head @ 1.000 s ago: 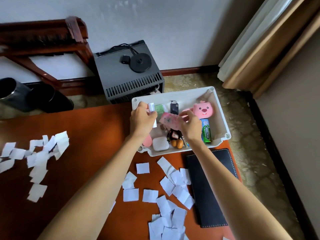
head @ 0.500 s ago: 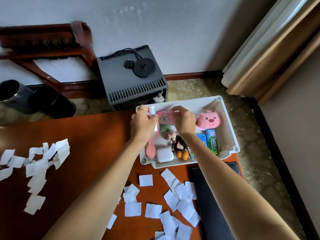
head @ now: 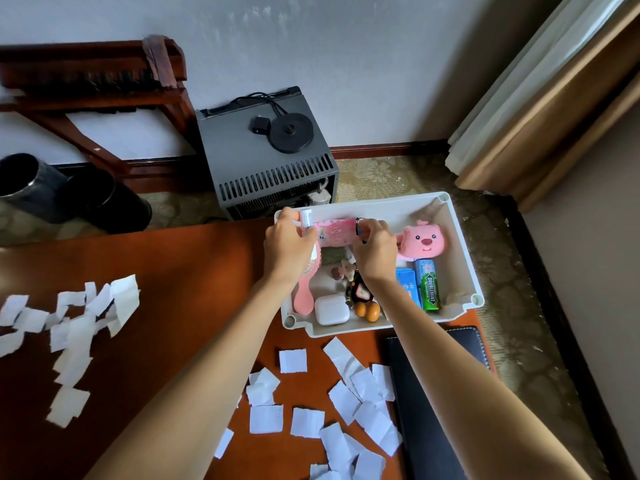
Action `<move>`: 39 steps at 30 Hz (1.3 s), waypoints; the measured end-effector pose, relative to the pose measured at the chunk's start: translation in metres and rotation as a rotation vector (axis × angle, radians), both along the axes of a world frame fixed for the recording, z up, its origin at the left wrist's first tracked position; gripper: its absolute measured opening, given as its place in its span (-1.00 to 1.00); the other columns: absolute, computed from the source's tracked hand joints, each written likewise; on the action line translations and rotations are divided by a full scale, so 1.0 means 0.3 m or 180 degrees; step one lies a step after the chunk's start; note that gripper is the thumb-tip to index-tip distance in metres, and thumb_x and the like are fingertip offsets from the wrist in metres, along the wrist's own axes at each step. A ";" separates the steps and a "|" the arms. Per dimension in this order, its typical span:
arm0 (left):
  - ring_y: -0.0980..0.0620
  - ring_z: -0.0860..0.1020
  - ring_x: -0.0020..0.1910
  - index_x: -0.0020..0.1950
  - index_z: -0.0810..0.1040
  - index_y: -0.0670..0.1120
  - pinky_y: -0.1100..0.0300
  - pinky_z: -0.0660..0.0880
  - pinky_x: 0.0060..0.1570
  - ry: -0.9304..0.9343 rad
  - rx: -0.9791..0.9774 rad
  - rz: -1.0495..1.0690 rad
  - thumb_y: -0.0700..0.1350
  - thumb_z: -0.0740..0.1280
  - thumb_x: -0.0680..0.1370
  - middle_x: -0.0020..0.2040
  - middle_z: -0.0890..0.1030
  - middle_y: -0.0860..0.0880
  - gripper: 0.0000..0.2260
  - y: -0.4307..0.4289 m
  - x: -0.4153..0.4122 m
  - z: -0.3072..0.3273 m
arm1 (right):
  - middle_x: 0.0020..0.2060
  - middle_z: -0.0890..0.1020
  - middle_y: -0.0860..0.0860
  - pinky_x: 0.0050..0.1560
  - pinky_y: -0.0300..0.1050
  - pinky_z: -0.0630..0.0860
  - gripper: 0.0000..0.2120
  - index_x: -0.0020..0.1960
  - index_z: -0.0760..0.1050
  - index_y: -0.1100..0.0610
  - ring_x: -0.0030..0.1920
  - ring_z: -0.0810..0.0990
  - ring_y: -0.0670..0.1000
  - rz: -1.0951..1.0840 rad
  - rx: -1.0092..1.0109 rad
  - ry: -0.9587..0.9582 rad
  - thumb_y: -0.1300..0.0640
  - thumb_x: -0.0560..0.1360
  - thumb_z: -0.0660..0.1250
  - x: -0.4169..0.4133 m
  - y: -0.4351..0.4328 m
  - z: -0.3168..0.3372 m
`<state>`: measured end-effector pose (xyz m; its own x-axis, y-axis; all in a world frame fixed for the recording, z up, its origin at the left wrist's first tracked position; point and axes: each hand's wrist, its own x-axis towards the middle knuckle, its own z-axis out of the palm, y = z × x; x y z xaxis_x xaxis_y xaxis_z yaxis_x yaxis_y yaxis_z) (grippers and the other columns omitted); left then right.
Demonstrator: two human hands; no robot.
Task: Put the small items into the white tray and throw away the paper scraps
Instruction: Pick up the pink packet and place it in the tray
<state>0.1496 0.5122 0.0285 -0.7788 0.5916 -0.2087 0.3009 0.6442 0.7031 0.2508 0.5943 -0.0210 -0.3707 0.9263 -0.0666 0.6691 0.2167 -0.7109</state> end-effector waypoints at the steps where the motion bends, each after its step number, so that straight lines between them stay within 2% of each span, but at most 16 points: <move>1: -0.16 0.55 0.07 0.05 0.49 -0.21 0.14 0.45 -0.05 0.0001 0.0050 -0.0016 -0.16 0.32 0.48 0.02 0.63 -0.20 -0.82 0.000 0.003 0.004 | -0.01 0.55 0.27 -0.07 0.00 0.46 -0.78 0.06 0.52 0.36 -0.07 0.54 0.24 -0.0031 0.0052 0.0024 0.36 0.44 0.24 0.004 -0.002 0.007; 4: -0.15 0.56 0.04 0.01 0.50 -0.21 0.14 0.46 -0.07 0.0004 0.0128 -0.0065 -0.17 0.34 0.47 0.00 0.64 -0.18 -0.83 -0.009 0.020 0.017 | -0.05 0.58 0.27 -0.16 -0.21 0.42 -0.77 0.02 0.55 0.35 -0.13 0.55 0.18 0.0114 0.0080 0.0296 0.41 0.40 0.23 0.026 -0.012 0.043; 7: -0.13 0.58 0.00 -0.01 0.50 -0.22 0.17 0.44 -0.12 -0.0012 0.0071 -0.0144 -0.20 0.35 0.46 -0.05 0.65 -0.16 -0.84 -0.042 0.045 0.022 | -0.10 0.65 0.20 -0.29 -0.42 0.41 -0.81 0.00 0.59 0.33 -0.25 0.54 0.00 0.0930 -0.0353 0.0349 0.40 0.42 0.28 0.071 -0.047 0.102; 10: -0.13 0.59 -0.02 0.05 0.50 -0.18 0.16 0.47 -0.12 -0.0086 0.0082 -0.0269 -0.21 0.37 0.44 -0.05 0.65 -0.15 -0.79 -0.079 0.070 0.014 | -0.18 0.62 0.13 -0.27 -0.29 0.43 -0.86 -0.04 0.59 0.31 -0.29 0.48 -0.05 0.1454 -0.0852 0.0209 0.29 0.42 0.39 0.108 -0.111 0.124; 12: -0.13 0.59 0.00 0.05 0.51 -0.15 0.12 0.54 -0.08 -0.0128 0.0097 -0.0323 -0.19 0.39 0.43 -0.04 0.65 -0.14 -0.78 -0.090 0.082 0.001 | -0.27 0.56 0.00 -0.30 -0.38 0.38 -0.85 -0.06 0.58 0.26 -0.34 0.44 -0.13 0.1356 -0.0981 0.0259 0.20 0.41 0.42 0.113 -0.145 0.110; 14: -0.15 0.60 -0.03 0.04 0.52 -0.14 -0.01 0.60 -0.06 -0.0243 0.0148 -0.0312 -0.17 0.40 0.44 -0.05 0.64 -0.14 -0.80 -0.093 0.093 -0.002 | -0.31 0.55 -0.01 -0.31 -0.43 0.36 -0.83 -0.09 0.56 0.25 -0.36 0.44 -0.12 0.1249 -0.0885 0.0241 0.15 0.41 0.43 0.110 -0.168 0.092; 16: -0.16 0.63 -0.14 0.02 0.53 -0.18 -0.07 0.61 -0.08 -0.0409 0.0254 -0.0265 -0.18 0.37 0.48 -0.12 0.63 -0.17 -0.85 -0.089 0.101 0.006 | -0.28 0.60 0.12 -0.26 -0.27 0.42 -0.83 -0.12 0.55 0.28 -0.32 0.46 -0.02 0.1054 -0.0721 0.0122 0.16 0.41 0.42 0.103 -0.178 0.074; 18: -0.13 0.61 -0.22 0.02 0.56 -0.24 -0.01 0.60 -0.05 -0.0465 0.0333 -0.0183 -0.18 0.26 0.56 -0.18 0.62 -0.19 -0.85 -0.086 0.101 0.016 | -0.30 0.61 0.19 -0.28 -0.17 0.40 -0.85 -0.23 0.53 0.27 -0.33 0.46 0.02 0.0834 -0.0686 -0.0104 0.18 0.42 0.39 0.093 -0.178 0.062; 20: -0.12 0.57 -0.12 0.08 0.57 -0.23 0.16 0.52 -0.03 -0.0226 0.0206 -0.0156 -0.18 0.15 0.60 -0.08 0.63 -0.21 -0.77 -0.089 0.091 0.027 | -0.46 0.51 0.11 -0.43 -0.28 0.31 -0.73 -0.43 0.40 0.15 -0.44 0.40 0.00 0.0634 -0.0790 -0.0389 0.18 0.42 0.36 0.079 -0.173 0.054; 23: -0.19 0.50 0.18 0.18 0.55 -0.22 0.12 0.42 0.09 0.0006 -0.0026 -0.0131 -0.23 0.13 0.58 0.16 0.60 -0.21 -0.73 -0.107 0.068 0.020 | -0.58 0.34 0.00 -0.54 -0.30 0.21 -0.60 -0.53 0.26 0.10 -0.54 0.29 -0.08 0.0334 -0.1045 -0.0484 0.21 0.41 0.34 0.048 -0.170 0.045; 29: -0.20 0.52 0.16 0.15 0.56 -0.21 0.09 0.43 0.07 0.0129 -0.0096 -0.0077 -0.27 0.16 0.55 0.14 0.62 -0.19 -0.75 -0.135 0.032 -0.005 | -0.50 0.36 0.06 -0.71 -0.37 0.24 -0.61 -0.49 0.27 0.17 -0.54 0.26 -0.09 0.0315 -0.1068 -0.0609 0.17 0.40 0.39 -0.011 -0.182 0.029; 31: -0.18 0.52 0.15 0.15 0.57 -0.21 0.12 0.43 0.04 0.0125 -0.0097 -0.0069 -0.27 0.16 0.55 0.13 0.62 -0.18 -0.74 -0.140 0.020 -0.004 | -0.43 0.43 0.08 -0.69 -0.39 0.25 -0.69 -0.42 0.37 0.22 -0.52 0.30 -0.09 0.0378 -0.1032 -0.0679 0.14 0.41 0.40 -0.017 -0.193 0.030; 33: -0.17 0.52 0.15 0.15 0.57 -0.20 0.14 0.41 0.01 0.0159 -0.0110 -0.0068 -0.26 0.17 0.55 0.12 0.63 -0.18 -0.74 -0.144 0.014 0.002 | -0.34 0.54 0.17 -0.55 -0.43 0.35 -0.78 -0.24 0.51 0.32 -0.42 0.49 0.02 0.0398 -0.0928 -0.0759 0.16 0.46 0.35 -0.018 -0.207 0.042; 34: -0.17 0.53 0.15 0.15 0.57 -0.20 0.14 0.41 0.02 0.0172 -0.0094 -0.0070 -0.27 0.17 0.55 0.11 0.63 -0.17 -0.75 -0.147 0.013 0.006 | -0.23 0.59 0.23 -0.37 -0.29 0.48 -0.80 -0.13 0.52 0.36 -0.28 0.59 0.13 0.0402 -0.0803 -0.0823 0.19 0.49 0.30 -0.020 -0.213 0.048; 36: -0.15 0.53 0.15 0.13 0.57 -0.21 0.16 0.41 0.02 0.0171 -0.0072 -0.0065 -0.27 0.18 0.55 0.11 0.63 -0.16 -0.76 -0.156 0.015 0.014 | -0.05 0.60 0.30 -0.08 -0.01 0.54 -0.84 0.01 0.48 0.38 -0.03 0.60 0.26 0.0451 -0.0584 -0.0961 0.29 0.50 0.25 -0.017 -0.225 0.067; 39: -0.18 0.59 0.06 0.07 0.58 -0.22 0.12 0.46 0.02 0.0141 -0.0010 -0.0079 -0.27 0.18 0.55 0.05 0.65 -0.18 -0.79 -0.178 0.019 0.022 | 0.00 0.59 0.30 0.00 0.06 0.51 -0.83 0.05 0.45 0.38 0.03 0.57 0.27 0.0506 -0.0477 -0.1008 0.34 0.48 0.22 -0.008 -0.247 0.098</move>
